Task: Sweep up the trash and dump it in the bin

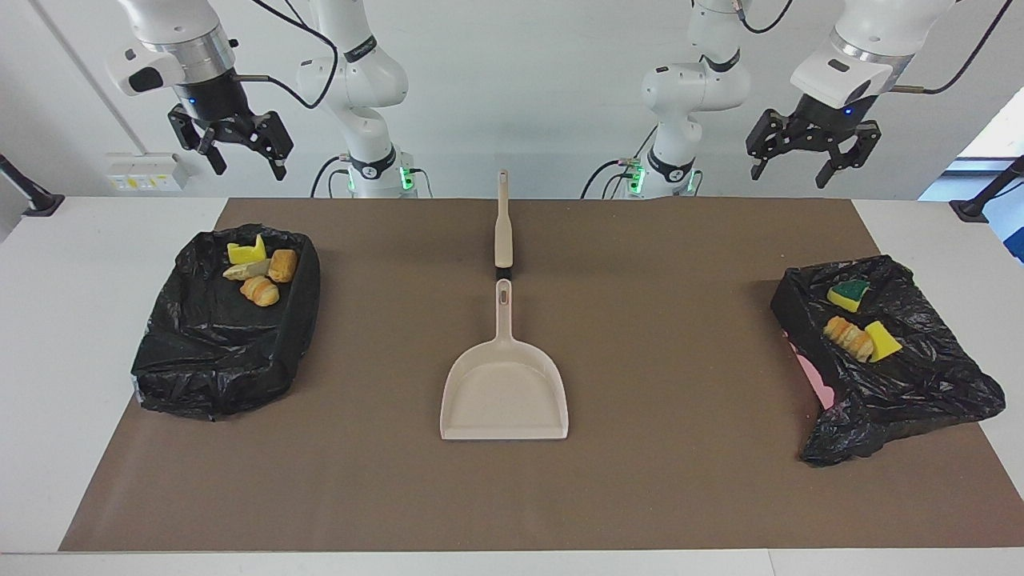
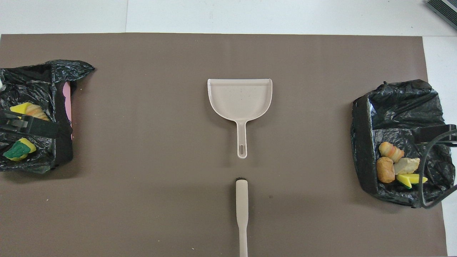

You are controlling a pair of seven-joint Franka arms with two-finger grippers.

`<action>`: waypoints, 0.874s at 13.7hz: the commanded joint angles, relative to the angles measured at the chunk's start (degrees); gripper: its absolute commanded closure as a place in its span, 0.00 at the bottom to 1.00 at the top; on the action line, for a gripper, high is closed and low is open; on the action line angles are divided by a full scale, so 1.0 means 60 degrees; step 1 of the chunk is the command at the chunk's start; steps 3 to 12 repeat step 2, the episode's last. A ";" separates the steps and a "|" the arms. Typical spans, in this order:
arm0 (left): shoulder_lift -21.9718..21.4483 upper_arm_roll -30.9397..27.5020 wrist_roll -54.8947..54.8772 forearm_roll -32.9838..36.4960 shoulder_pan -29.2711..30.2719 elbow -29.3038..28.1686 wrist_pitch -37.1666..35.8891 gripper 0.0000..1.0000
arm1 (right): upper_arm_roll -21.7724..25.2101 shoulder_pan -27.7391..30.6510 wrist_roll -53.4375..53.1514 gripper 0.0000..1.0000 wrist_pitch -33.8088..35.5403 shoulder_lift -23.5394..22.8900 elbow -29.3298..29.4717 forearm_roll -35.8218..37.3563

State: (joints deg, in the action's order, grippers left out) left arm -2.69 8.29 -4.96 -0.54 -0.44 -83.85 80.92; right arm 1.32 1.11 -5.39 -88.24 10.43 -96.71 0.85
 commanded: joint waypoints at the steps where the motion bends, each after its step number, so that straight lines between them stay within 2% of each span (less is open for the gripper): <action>1: -0.0006 0.0068 0.0035 -0.0204 0.0146 0.0133 -0.0260 0.00 | -0.0030 0.0122 0.0313 0.00 -0.0030 0.0152 -0.0185 -0.0098; 12: -0.0006 0.0068 0.0035 -0.0204 0.0160 0.0133 -0.0260 0.00 | -0.0030 0.0122 0.0458 0.00 -0.0074 0.0152 -0.0185 -0.0083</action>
